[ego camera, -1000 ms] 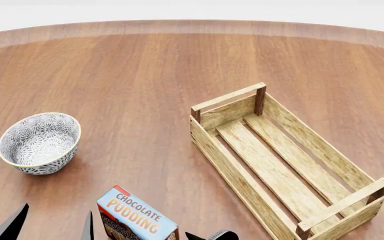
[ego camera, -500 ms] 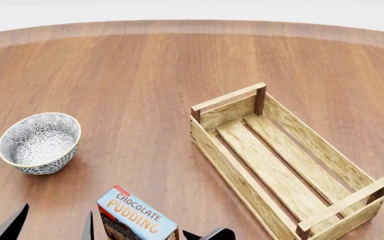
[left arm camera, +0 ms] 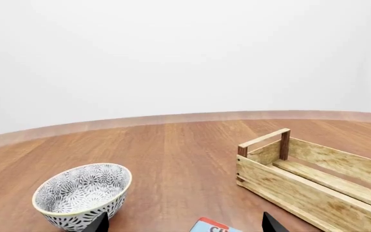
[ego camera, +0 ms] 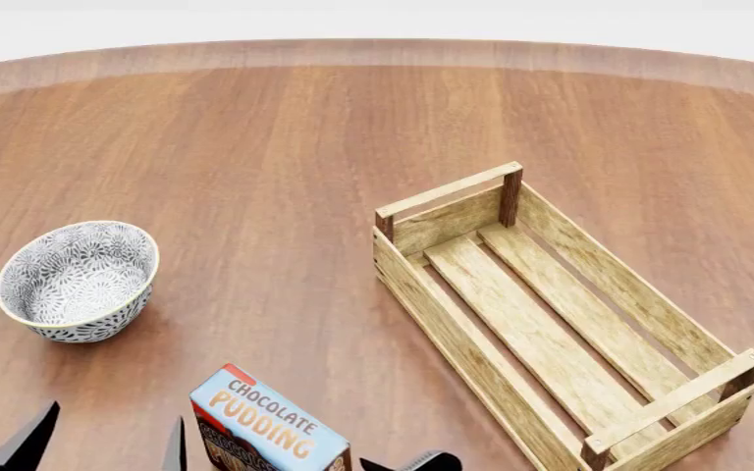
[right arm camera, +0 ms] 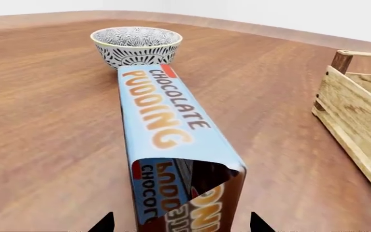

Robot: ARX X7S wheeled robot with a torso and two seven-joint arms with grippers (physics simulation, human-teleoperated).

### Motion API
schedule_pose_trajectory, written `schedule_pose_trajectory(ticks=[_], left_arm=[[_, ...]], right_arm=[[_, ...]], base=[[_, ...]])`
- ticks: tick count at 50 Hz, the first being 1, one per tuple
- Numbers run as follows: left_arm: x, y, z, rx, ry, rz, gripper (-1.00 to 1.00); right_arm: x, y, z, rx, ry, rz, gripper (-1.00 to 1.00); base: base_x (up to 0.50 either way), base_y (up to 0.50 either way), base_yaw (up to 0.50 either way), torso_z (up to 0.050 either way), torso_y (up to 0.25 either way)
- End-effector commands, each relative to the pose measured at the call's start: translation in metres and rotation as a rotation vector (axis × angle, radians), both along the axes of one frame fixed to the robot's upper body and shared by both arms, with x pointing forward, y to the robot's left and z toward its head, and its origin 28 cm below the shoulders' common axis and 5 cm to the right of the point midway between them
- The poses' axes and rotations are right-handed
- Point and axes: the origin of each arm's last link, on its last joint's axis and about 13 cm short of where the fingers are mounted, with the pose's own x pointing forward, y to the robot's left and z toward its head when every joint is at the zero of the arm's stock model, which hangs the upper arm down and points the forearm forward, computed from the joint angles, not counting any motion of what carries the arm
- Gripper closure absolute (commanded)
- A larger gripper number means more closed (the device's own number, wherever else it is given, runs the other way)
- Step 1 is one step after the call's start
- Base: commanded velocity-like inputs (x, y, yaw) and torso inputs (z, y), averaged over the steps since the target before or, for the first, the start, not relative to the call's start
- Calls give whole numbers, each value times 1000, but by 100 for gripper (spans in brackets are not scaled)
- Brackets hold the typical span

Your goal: Pick up the chocolate pudding and put it in the tray.

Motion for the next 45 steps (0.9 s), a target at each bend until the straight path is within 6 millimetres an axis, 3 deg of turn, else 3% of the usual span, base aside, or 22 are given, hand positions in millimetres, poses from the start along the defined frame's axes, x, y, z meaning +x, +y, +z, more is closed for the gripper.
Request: schedule_pose_trajectory(ticks=[1,28,29,45], left_arm=[[0,0,-1,0,1,-1,-100],[2,0,-2,-2,1,2,-100],[2,0,-2,-1,1,2,-100],[0,0,-2,-3,1,0,-100]], right_arm=[[2,-2,1,-4,0,-6,-100],[4,-1,2,-10,5,-9,-100],[4,-1,2,-9,4,-9,100],[4,-2,2,11,-4,-32,100]], base=[[0,0,0,0,0],[0,0,0,0,0],[0,0,0,0,0],[0,0,0,0,0]])
